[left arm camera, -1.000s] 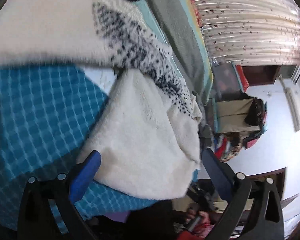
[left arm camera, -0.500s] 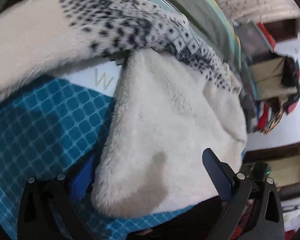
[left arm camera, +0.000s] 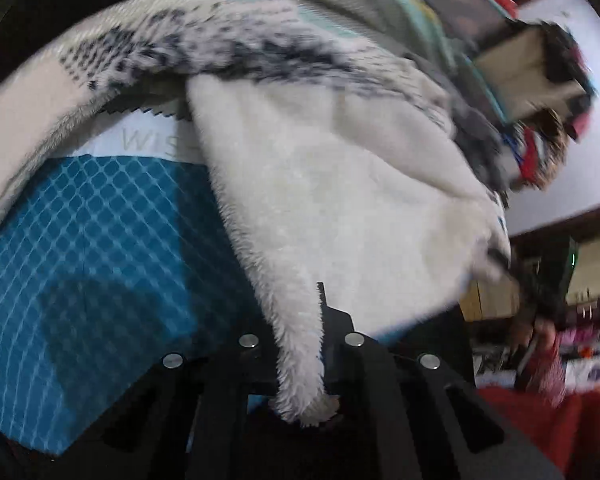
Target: Fold large clothes
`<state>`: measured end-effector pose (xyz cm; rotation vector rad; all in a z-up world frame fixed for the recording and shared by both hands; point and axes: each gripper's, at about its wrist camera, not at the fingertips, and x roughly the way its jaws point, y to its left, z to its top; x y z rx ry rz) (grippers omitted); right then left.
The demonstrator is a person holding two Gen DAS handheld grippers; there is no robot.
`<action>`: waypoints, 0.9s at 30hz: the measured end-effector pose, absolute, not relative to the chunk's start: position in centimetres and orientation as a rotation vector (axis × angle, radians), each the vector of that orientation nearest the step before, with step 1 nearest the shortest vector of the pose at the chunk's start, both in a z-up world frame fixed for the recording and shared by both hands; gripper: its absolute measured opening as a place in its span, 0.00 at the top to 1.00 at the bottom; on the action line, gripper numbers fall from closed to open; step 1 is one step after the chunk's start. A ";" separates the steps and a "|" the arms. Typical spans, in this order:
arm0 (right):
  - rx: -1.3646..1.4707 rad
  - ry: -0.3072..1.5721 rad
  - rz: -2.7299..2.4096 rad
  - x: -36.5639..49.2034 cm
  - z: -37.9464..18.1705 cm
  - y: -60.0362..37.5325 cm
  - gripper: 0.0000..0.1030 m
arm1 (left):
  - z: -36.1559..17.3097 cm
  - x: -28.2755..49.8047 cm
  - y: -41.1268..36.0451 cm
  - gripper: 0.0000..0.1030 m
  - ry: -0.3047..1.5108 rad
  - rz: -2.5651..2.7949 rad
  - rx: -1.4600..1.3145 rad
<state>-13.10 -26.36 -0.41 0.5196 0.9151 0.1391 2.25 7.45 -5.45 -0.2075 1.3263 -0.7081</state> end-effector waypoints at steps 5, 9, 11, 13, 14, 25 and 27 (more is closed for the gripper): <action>0.440 1.101 0.078 -13.9 -2.5 -28.7 0.83 | -7.1 -1.6 8.2 0.82 1.402 -0.666 -0.113; 0.544 1.053 -0.021 -13.8 -2.8 -33.4 0.37 | -7.4 -2.2 11.9 0.82 1.455 -0.608 -0.237; 0.634 0.931 -0.057 -12.9 -1.1 -36.4 0.33 | -6.0 -2.1 14.4 0.80 1.426 -0.585 -0.306; 0.597 0.871 -0.063 -10.4 0.6 -37.5 0.33 | -4.4 -1.6 16.4 0.80 1.377 -0.532 -0.326; 0.548 0.852 -0.061 -8.5 1.3 -37.5 0.33 | -3.2 -0.9 17.0 0.80 1.340 -0.483 -0.321; -0.310 0.966 -0.064 18.6 -2.6 -30.0 0.71 | 0.6 8.2 13.9 0.80 1.222 -0.434 -0.382; -0.223 0.932 -0.090 20.0 -1.1 -31.7 0.95 | 0.0 9.7 12.4 0.80 1.226 -0.441 -0.387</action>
